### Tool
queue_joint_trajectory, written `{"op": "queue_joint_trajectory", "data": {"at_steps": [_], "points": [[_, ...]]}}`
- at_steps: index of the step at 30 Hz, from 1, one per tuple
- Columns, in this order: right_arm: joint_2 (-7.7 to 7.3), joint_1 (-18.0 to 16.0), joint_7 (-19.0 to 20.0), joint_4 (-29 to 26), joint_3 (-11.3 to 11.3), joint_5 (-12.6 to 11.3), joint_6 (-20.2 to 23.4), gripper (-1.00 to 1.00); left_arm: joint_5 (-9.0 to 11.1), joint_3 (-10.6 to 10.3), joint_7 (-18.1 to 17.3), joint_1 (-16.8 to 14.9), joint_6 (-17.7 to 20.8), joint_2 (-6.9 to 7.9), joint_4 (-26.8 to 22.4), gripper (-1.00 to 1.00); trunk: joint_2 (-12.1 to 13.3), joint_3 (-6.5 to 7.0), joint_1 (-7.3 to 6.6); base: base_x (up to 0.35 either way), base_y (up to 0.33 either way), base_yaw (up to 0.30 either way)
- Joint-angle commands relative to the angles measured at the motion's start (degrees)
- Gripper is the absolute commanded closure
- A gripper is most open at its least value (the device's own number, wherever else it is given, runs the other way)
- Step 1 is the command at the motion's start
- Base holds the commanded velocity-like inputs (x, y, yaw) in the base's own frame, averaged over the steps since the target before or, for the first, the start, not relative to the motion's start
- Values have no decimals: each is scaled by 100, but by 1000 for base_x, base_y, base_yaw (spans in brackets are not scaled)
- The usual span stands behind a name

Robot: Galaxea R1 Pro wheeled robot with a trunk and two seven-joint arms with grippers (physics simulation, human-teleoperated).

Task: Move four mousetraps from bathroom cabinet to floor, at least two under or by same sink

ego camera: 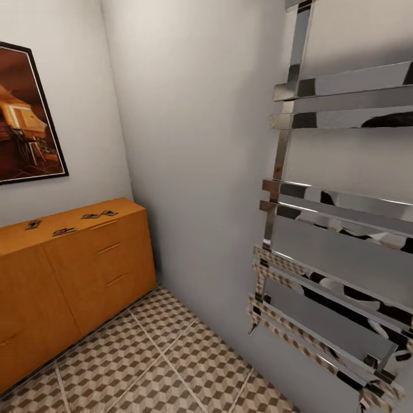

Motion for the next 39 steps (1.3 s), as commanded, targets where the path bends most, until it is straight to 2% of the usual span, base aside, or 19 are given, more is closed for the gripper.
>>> {"op": "queue_joint_trajectory", "data": {"at_steps": [1,39], "points": [[0,1,-1,1,-1,-3,-21,-100,0,-1,-1,-1,-13,0,-1,-100,-2,-4,0,0,0,282],[0,-1,-1,1,-1,-3,-21,-100,0,-1,-1,-1,-13,0,-1,-100,-2,-4,0,0,0,282]]}}
